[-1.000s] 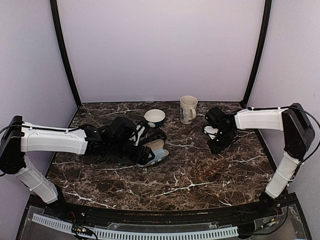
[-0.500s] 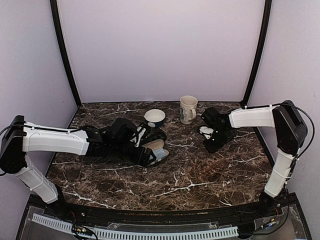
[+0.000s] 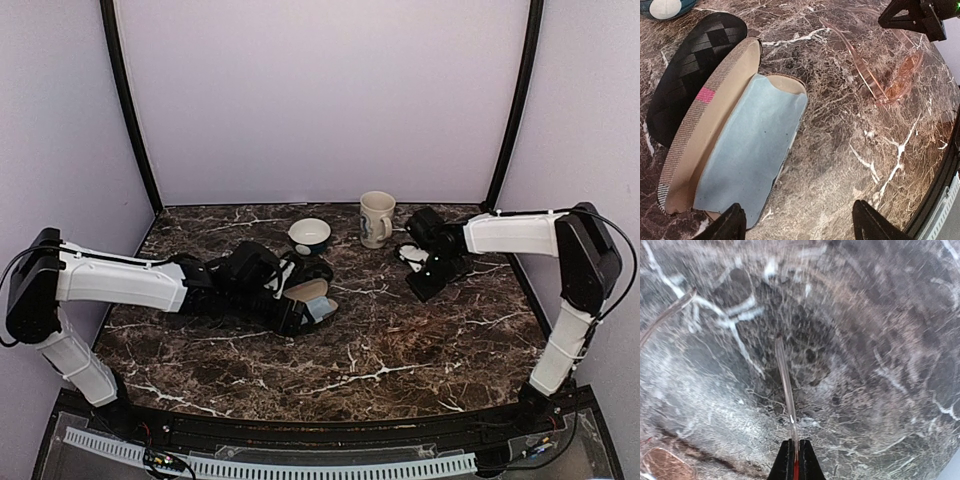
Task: Organize the sunglasses
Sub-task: Fold the left temple of the sunglasses on the sunglasses, then hold the sunglasses.
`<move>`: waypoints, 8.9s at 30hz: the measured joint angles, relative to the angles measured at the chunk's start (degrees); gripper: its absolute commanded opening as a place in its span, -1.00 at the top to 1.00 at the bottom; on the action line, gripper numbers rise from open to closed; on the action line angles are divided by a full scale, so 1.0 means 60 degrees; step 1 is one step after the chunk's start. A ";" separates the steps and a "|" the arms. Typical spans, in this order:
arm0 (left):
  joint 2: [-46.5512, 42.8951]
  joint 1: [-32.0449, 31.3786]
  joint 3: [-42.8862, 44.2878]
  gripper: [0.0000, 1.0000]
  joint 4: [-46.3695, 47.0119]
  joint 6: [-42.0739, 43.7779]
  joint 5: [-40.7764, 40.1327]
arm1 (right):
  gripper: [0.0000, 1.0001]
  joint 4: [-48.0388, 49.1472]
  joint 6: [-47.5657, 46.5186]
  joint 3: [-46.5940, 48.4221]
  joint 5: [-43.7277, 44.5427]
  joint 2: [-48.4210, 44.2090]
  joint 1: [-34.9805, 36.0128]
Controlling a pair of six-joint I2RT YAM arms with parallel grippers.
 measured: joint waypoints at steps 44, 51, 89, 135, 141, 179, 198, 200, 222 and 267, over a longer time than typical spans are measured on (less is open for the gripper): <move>0.0401 -0.0925 0.0914 -0.17 0.2925 0.1596 0.0594 | 1.00 0.3075 0.0790 -0.1217 -0.0616 -0.2947 0.2379; 0.0863 -0.0973 0.1198 -0.15 0.2867 0.1723 0.1038 | 1.00 0.3162 0.0943 -0.1319 -0.0820 -0.3166 0.2430; 0.0426 -0.1235 0.1188 -0.69 0.2481 0.2874 0.0743 | 1.00 0.3289 0.1271 -0.1413 -0.1249 -0.3140 0.2430; 0.1687 -0.1982 0.2157 -0.65 0.1133 0.4747 0.0900 | 1.00 0.3224 0.1690 -0.1410 -0.2313 -0.2958 0.2208; 0.1617 -0.1982 0.1767 -0.58 0.1417 0.4976 0.0714 | 1.00 0.3231 0.1719 -0.1446 -0.2601 -0.2918 0.2208; -0.1297 -0.0073 -0.0506 -0.98 0.2018 -0.1541 0.1942 | 1.00 0.4295 0.2164 -0.2211 -0.0390 -0.3672 0.3024; -0.0142 -0.0106 -0.0372 -0.75 0.3606 -0.3534 0.3592 | 1.00 0.4881 0.2594 -0.2368 0.0561 -0.3963 0.3235; -0.0080 -0.0106 -0.0313 -0.64 0.3716 -0.3621 0.3687 | 1.00 0.4907 0.2608 -0.2401 0.0568 -0.3978 0.3235; 0.0171 -0.0106 -0.0120 -0.17 0.3898 -0.4073 0.4033 | 1.00 0.5002 0.2761 -0.2488 0.0951 -0.3982 0.3308; 0.0357 -0.0106 -0.0022 0.57 0.3515 -0.3818 0.4229 | 0.85 0.5002 0.2750 -0.2488 0.1155 -0.3982 0.3402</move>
